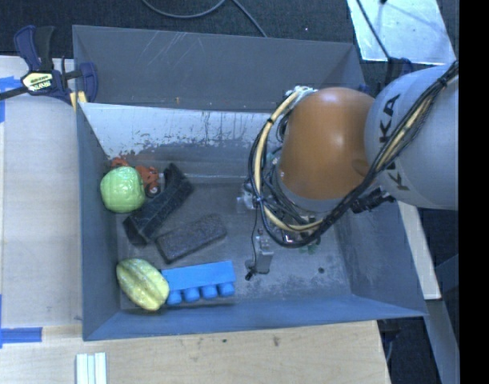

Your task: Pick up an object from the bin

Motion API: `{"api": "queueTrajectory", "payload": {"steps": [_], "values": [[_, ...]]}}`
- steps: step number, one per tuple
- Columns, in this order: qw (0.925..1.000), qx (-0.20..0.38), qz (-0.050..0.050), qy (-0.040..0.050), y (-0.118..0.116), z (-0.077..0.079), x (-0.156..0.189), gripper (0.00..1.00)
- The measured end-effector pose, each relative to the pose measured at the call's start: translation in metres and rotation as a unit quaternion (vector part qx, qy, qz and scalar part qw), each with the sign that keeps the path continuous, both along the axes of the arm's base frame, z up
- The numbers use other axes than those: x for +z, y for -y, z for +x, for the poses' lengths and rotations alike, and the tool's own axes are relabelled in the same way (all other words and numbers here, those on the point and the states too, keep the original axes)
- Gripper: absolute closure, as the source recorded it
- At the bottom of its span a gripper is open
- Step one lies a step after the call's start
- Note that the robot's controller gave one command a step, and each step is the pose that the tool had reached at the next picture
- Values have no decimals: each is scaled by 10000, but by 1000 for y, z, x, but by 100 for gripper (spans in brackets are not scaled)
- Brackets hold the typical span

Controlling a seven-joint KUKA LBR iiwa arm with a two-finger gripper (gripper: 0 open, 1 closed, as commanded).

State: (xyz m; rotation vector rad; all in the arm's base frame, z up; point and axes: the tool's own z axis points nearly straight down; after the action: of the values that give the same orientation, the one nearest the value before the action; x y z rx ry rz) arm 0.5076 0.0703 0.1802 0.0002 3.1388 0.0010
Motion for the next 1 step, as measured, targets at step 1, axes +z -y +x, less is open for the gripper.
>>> {"api": "queueTrajectory", "payload": {"steps": [1], "values": [[9999,-106,4,12,-24,28,-58,0]]}}
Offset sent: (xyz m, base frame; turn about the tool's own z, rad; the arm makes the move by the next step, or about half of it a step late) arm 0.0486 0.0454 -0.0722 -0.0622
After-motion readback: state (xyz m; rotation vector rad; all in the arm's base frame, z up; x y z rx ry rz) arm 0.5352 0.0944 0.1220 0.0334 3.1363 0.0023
